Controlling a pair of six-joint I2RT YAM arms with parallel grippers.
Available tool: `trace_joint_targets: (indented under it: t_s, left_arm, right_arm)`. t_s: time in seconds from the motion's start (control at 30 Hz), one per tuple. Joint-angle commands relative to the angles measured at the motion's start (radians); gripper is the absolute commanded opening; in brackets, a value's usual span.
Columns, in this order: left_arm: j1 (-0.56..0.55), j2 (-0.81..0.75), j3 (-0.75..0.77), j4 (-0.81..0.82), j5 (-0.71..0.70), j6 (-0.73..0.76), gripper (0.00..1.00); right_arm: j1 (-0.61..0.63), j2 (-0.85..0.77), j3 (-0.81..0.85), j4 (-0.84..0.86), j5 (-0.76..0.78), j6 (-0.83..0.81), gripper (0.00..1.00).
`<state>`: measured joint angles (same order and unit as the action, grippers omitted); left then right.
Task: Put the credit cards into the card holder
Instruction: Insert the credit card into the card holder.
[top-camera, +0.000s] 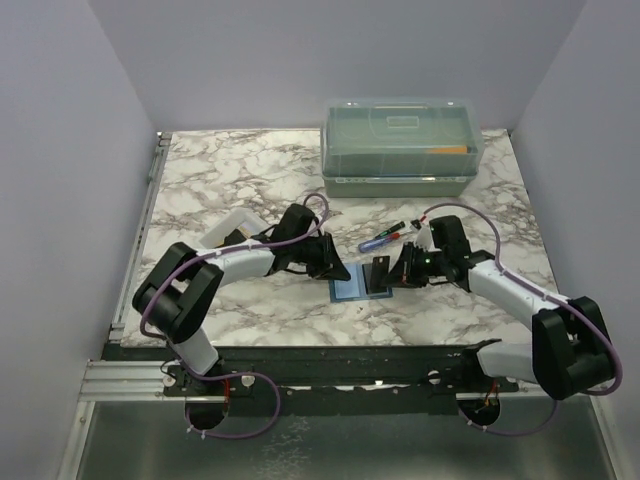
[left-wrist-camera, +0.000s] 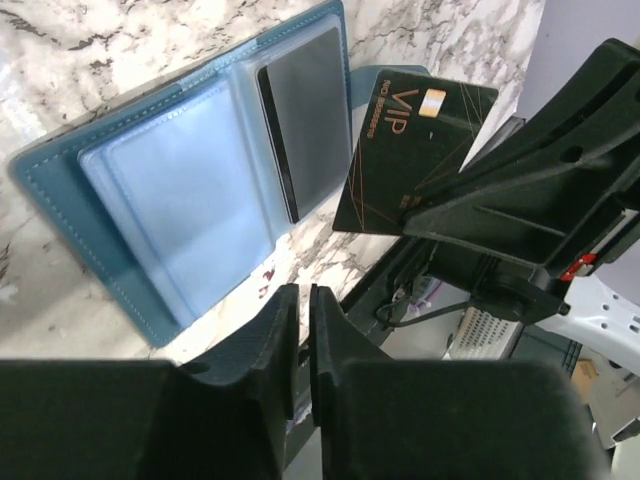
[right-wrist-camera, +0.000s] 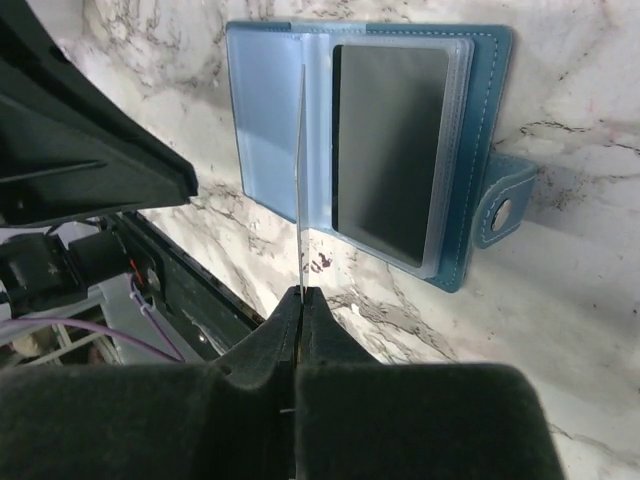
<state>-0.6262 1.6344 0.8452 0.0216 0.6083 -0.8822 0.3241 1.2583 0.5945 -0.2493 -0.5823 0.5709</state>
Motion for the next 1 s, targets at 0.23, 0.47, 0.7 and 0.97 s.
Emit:
trace_joint_targets:
  t_s: [0.23, 0.47, 0.7, 0.97]
  left_arm:
    - [-0.012, 0.151, 0.019, 0.079, -0.057, -0.008, 0.01]
    - [-0.008, 0.156, -0.011, 0.029, -0.112, 0.001, 0.0]
    - [0.008, 0.155, -0.035, -0.002, -0.139, 0.016, 0.0]
    - [0.007, 0.162, -0.044, -0.002, -0.137, 0.019, 0.0]
  right_arm:
    - [-0.025, 0.139, -0.05, 0.185, -0.176, -0.083, 0.0]
    - [-0.035, 0.223, -0.052, 0.272, -0.231, -0.114, 0.0]
    - [-0.049, 0.281, -0.049, 0.302, -0.266, -0.119, 0.0]
    - [-0.049, 0.331, -0.049, 0.356, -0.331, -0.109, 0.0]
